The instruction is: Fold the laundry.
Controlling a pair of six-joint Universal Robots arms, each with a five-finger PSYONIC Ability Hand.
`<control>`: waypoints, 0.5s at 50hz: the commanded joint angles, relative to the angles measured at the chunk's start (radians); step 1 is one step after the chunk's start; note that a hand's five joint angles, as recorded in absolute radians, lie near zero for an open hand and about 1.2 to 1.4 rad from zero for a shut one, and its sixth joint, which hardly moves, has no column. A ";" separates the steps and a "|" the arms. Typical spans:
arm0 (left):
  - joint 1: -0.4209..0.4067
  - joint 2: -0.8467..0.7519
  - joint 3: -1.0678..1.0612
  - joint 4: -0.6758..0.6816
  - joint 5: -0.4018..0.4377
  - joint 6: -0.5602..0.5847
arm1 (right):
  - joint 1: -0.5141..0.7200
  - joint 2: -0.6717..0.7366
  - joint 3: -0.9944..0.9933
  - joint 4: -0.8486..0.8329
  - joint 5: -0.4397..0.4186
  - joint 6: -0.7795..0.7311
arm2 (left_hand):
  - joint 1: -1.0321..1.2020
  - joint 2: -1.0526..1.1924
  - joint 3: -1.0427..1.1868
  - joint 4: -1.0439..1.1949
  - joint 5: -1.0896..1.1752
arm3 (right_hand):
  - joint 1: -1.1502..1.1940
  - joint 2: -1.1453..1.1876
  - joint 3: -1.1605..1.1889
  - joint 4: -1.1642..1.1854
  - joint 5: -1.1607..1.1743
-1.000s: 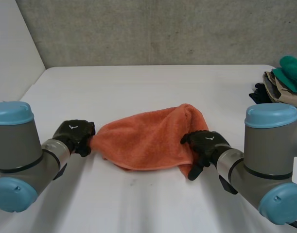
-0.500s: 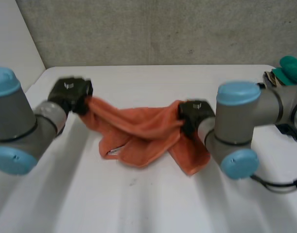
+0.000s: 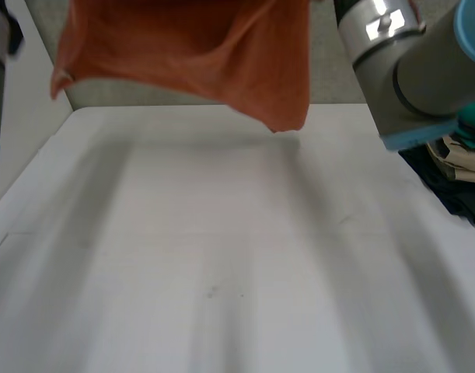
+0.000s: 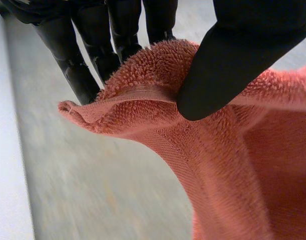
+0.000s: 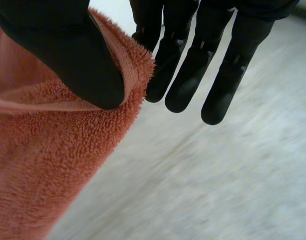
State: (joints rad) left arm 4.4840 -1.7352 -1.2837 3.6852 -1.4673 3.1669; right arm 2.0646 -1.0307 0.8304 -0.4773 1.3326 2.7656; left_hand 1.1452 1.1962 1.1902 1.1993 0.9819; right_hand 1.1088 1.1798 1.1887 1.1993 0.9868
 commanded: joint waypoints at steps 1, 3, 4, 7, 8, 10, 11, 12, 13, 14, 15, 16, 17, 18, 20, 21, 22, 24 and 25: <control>0.017 0.042 -0.317 -0.093 0.039 0.024 | -0.024 -0.026 0.206 0.209 -0.124 -0.004 | 0.251 0.200 0.206 0.197 0.240 | 0.287 0.216 0.208 0.197 0.235; 0.021 0.039 -0.411 -0.090 0.042 0.039 | -0.029 -0.019 0.286 0.246 -0.162 -0.027 | 0.251 0.200 0.206 0.197 0.240 | 0.287 0.216 0.208 0.197 0.235; 0.021 0.039 -0.440 -0.090 0.042 0.047 | -0.029 -0.011 0.311 0.255 -0.170 -0.037 | 0.251 0.200 0.206 0.197 0.240 | 0.287 0.216 0.208 0.197 0.235; 0.020 0.026 -0.537 -0.077 0.053 0.070 | -0.031 0.032 0.395 0.264 -0.176 -0.086 | 0.251 0.200 0.206 0.197 0.240 | 0.287 0.216 0.208 0.197 0.235; 0.020 0.022 -0.554 -0.074 0.056 0.077 | -0.028 0.043 0.412 0.264 -0.171 -0.099 | 0.251 0.200 0.206 0.197 0.240 | 0.287 0.216 0.208 0.197 0.235; 0.018 0.011 -0.586 -0.064 0.070 0.090 | -0.029 0.072 0.440 0.266 -0.156 -0.135 | 0.251 0.200 0.206 0.197 0.240 | 0.287 0.216 0.208 0.197 0.235; 0.018 0.009 -0.592 -0.062 0.074 0.093 | -0.031 0.081 0.443 0.267 -0.147 -0.144 | 0.251 0.200 0.206 0.197 0.240 | 0.287 0.216 0.208 0.197 0.235; 0.017 0.009 -0.592 -0.062 0.079 0.096 | -0.032 0.087 0.443 0.269 -0.138 -0.146 | 0.251 0.200 0.206 0.197 0.240 | 0.287 0.216 0.208 0.197 0.235; 0.015 0.011 -0.594 -0.062 0.079 0.097 | -0.032 0.092 0.443 0.270 -0.129 -0.144 | 0.251 0.200 0.206 0.197 0.240 | 0.249 0.178 0.169 0.159 0.197; 0.012 0.013 -0.588 -0.062 0.082 0.097 | -0.032 0.092 0.443 0.278 -0.107 -0.123 | 0.251 0.200 0.206 0.197 0.240 | 0.002 -0.069 -0.078 -0.089 -0.051; 0.011 0.016 -0.585 -0.063 0.082 0.096 | -0.031 0.090 0.443 0.282 -0.096 -0.106 | 0.251 0.200 0.206 0.197 0.240 | -0.105 -0.176 -0.185 -0.196 -0.158; 0.009 0.020 -0.577 -0.065 0.084 0.094 | -0.032 0.086 0.443 0.286 -0.084 -0.086 | 0.251 0.200 0.206 0.197 0.240 | -0.202 -0.273 -0.282 -0.293 -0.255; 0.008 0.026 -0.572 -0.067 0.084 0.094 | -0.031 0.081 0.444 0.289 -0.070 -0.065 | 0.251 0.200 0.206 0.197 0.240 | -0.305 -0.376 -0.385 -0.395 -0.357; 0.001 0.043 -0.554 -0.073 0.084 0.093 | -0.031 0.061 0.447 0.290 -0.040 -0.013 | 0.251 0.200 0.206 0.197 0.240 | -0.512 -0.583 -0.592 -0.603 -0.565; -0.006 0.061 -0.534 -0.086 0.085 0.091 | -0.031 0.041 0.453 0.295 -0.003 0.044 | 0.251 0.200 0.206 0.197 0.240 | -0.658 -0.729 -0.738 -0.748 -0.710; -0.009 0.071 -0.523 -0.097 0.084 0.091 | -0.031 0.031 0.457 0.301 0.016 0.073 | 0.251 0.200 0.206 0.197 0.240 | -0.711 -0.782 -0.790 -0.801 -0.763; -0.015 0.091 -0.501 -0.125 0.084 0.088 | -0.029 0.009 0.469 0.318 0.054 0.131 | 0.251 0.200 0.206 0.197 0.240 | -0.787 -0.858 -0.867 -0.877 -0.839; -0.025 0.112 -0.476 -0.160 0.084 0.087 | -0.027 -0.015 0.486 0.342 0.089 0.185 | 0.251 0.200 0.206 0.197 0.240 | -0.846 -0.917 -0.926 -0.936 -0.898; -0.028 0.121 -0.464 -0.177 0.085 0.085 | -0.026 -0.028 0.495 0.358 0.105 0.210 | 0.251 0.200 0.206 0.197 0.240 | -0.875 -0.946 -0.955 -0.966 -0.928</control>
State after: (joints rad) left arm 4.4794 -1.6783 -1.8270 3.5937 -1.3821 3.2607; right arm 2.0344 -0.9847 1.2926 -0.1752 1.3269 2.7977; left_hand 1.1452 1.1965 1.1909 1.2033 0.9819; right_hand 0.3511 0.3496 0.3509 0.3442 0.1567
